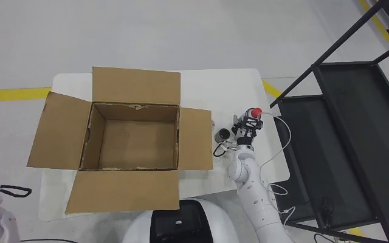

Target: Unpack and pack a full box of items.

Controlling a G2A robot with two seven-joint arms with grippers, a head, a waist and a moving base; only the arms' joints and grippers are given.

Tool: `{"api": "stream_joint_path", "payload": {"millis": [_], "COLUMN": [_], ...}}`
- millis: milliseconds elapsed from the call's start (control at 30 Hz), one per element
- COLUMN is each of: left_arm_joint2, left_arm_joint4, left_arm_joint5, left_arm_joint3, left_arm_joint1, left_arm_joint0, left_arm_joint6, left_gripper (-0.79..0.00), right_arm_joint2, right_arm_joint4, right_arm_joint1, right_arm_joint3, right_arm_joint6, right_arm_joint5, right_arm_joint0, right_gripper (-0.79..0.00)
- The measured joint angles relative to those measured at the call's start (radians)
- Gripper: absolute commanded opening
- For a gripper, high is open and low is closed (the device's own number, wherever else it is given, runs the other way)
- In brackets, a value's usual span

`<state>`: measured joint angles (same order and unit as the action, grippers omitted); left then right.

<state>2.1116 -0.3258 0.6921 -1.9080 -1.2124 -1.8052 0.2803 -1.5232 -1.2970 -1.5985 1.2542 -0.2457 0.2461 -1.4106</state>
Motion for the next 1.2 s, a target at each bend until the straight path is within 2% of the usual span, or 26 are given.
{"api": "stream_joint_path", "payload": {"millis": [100,267,500,767,967,1067,1200], "left_arm_joint2": [0.0,0.0,0.0,0.0,0.0,0.0,0.0], "left_arm_joint4": [0.0,0.0,0.0,0.0,0.0,0.0,0.0], "left_arm_joint5": [0.0,0.0,0.0,0.0,0.0,0.0,0.0], "left_arm_joint3": [0.0,0.0,0.0,0.0,0.0,0.0,0.0], "left_arm_joint1": [0.0,0.0,0.0,0.0,0.0,0.0,0.0], "left_arm_joint0": [0.0,0.0,0.0,0.0,0.0,0.0,0.0], "left_arm_joint6": [0.0,0.0,0.0,0.0,0.0,0.0,0.0], "left_gripper": [0.0,0.0,0.0,0.0,0.0,0.0,0.0], "right_arm_joint2": [0.001,0.002,0.031,0.082,0.184,0.256,0.345], "right_arm_joint4": [0.005,0.037,0.032,-0.059,-0.273,-0.298,-0.445], "right_arm_joint1": [0.001,0.001,0.001,0.004,0.009,0.01,0.011], "right_arm_joint3": [0.005,0.063,0.331,0.625,0.753,0.808,0.869], "right_arm_joint6": [-0.005,-0.034,-0.05,-0.047,0.094,0.208,0.399], "right_arm_joint5": [-0.001,-0.005,0.005,0.052,0.063,0.023,-0.017], "right_arm_joint0": [-0.003,-0.03,-0.164,-0.307,-0.339,-0.344,-0.334], "right_gripper": [-0.006,0.0,0.0,0.0,0.0,0.0,0.0]}}
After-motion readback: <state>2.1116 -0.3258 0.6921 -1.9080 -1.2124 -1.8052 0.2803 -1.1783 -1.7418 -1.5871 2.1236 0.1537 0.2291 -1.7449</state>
